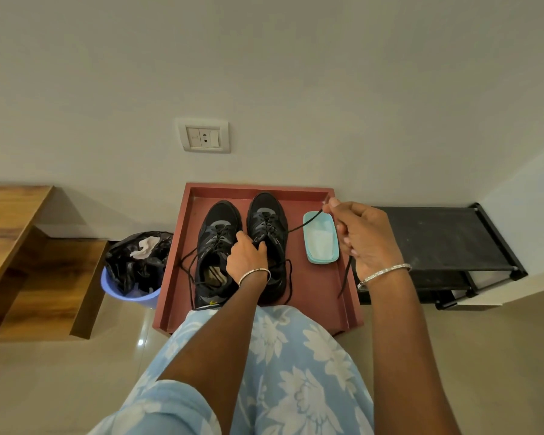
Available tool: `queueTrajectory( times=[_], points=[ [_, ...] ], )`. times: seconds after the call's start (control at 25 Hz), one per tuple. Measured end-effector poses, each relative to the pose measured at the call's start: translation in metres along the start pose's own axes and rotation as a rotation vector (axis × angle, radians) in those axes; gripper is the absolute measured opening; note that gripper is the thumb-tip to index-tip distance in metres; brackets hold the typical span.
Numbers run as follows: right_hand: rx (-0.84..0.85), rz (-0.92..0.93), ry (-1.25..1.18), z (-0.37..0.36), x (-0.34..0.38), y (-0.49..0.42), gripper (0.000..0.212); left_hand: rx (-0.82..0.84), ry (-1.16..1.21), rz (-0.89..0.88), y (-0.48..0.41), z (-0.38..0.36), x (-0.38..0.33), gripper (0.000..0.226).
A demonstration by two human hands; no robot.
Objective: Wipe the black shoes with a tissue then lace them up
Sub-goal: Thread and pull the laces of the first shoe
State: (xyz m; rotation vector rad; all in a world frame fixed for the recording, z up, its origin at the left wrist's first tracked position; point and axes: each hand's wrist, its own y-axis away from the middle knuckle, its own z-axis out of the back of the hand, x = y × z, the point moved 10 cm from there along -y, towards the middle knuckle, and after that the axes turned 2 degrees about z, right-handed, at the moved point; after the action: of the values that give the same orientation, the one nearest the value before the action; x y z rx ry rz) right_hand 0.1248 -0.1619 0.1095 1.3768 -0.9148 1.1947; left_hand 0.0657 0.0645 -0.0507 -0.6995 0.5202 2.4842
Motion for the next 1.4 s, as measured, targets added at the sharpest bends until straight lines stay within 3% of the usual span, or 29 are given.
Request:
queueTrajectory(
  times=[0.12,0.24,0.36,0.4,0.6,0.68,0.8,0.88,1.16,1.4],
  points=[
    [-0.009,-0.019,0.013,0.003,-0.008,-0.002,0.021,0.03,0.022,-0.054,-0.005,0.002,-0.007,0.013],
    [-0.054,-0.04,-0.009,0.007,-0.013,-0.006,0.021,0.193,0.116,0.03,-0.014,0.002,-0.003,0.015],
    [-0.052,-0.025,-0.022,0.002,-0.014,-0.009,0.02,0.428,0.637,0.317,-0.013,0.016,-0.009,0.016],
    [-0.052,-0.024,-0.024,0.0,-0.016,-0.01,0.02,0.475,0.767,0.333,-0.012,0.028,-0.02,0.016],
    [-0.147,-0.025,0.07,-0.021,-0.042,-0.022,0.01,0.505,0.71,-0.027,-0.012,0.125,-0.09,0.033],
    [-0.148,-0.082,0.228,-0.041,-0.073,-0.028,0.036,0.437,0.557,-0.197,-0.007,0.162,-0.114,0.042],
    [-0.034,-0.22,0.735,-0.083,-0.126,-0.031,0.087,0.378,0.405,-0.372,0.007,0.197,-0.144,0.049],
    [-0.018,-0.229,0.963,-0.105,-0.147,-0.03,0.1,0.376,0.369,-0.432,0.017,0.212,-0.157,0.048],
    [-0.163,-0.075,1.044,-0.11,-0.167,-0.048,0.088,0.29,0.704,-0.707,0.037,0.292,-0.202,0.046],
    [-0.124,-0.17,1.025,-0.109,-0.188,-0.063,0.084,0.211,0.932,-0.657,0.03,0.293,-0.208,0.048]
  ],
)
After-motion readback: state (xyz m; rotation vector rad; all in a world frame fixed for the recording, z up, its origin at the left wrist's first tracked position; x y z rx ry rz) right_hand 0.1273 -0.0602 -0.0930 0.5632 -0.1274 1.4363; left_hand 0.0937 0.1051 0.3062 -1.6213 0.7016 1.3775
